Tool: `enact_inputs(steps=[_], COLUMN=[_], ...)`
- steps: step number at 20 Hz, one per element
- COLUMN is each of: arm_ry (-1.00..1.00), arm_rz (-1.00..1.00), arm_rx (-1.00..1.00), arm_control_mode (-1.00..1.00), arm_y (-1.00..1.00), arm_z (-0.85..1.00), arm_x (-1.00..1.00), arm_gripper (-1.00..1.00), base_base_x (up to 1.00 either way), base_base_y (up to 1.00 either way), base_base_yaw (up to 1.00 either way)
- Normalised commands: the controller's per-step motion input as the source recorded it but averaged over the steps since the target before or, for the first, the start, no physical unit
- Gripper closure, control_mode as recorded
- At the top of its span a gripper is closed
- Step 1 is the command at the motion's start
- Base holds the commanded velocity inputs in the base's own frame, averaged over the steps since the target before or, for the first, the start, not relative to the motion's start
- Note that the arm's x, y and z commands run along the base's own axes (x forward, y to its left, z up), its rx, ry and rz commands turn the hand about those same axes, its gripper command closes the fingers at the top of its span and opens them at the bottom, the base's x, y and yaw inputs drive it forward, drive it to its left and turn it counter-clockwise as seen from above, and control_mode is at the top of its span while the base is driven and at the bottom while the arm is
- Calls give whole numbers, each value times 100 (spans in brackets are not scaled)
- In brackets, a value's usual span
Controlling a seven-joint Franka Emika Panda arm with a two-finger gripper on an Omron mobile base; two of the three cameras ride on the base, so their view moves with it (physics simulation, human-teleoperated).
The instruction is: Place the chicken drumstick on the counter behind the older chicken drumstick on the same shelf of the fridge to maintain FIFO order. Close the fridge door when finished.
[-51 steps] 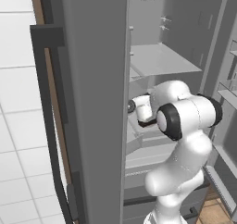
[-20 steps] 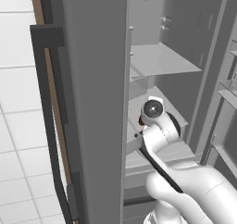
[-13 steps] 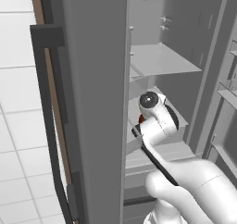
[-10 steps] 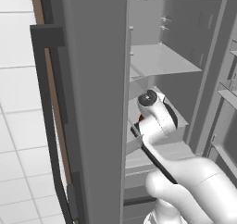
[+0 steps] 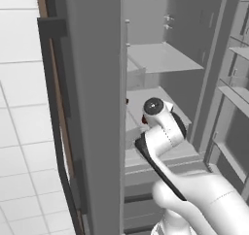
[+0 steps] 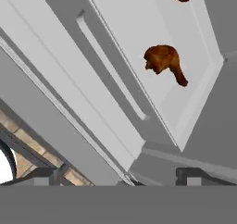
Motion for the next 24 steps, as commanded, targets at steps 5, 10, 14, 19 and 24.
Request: enact_inputs(steps=[5, 10, 14, 19, 24], arm_ry=[0, 0, 0, 0, 0], arm_rz=[0, 0, 0, 0, 0], arm_rx=[0, 0, 0, 0, 0], arm_control_mode=[100, 100, 100, 100, 100], arm_y=[0, 0, 0, 0, 0], arm_z=[0, 0, 0, 0, 0], arm_x=[0, 0, 0, 0, 0], arm_gripper=[-100, -100, -100, -100, -100], base_base_x=[-59, -35, -37, -35, -26], base_base_y=[0, 0, 0, 0, 0], base_base_yaw=[-1, -2, -1, -1, -1])
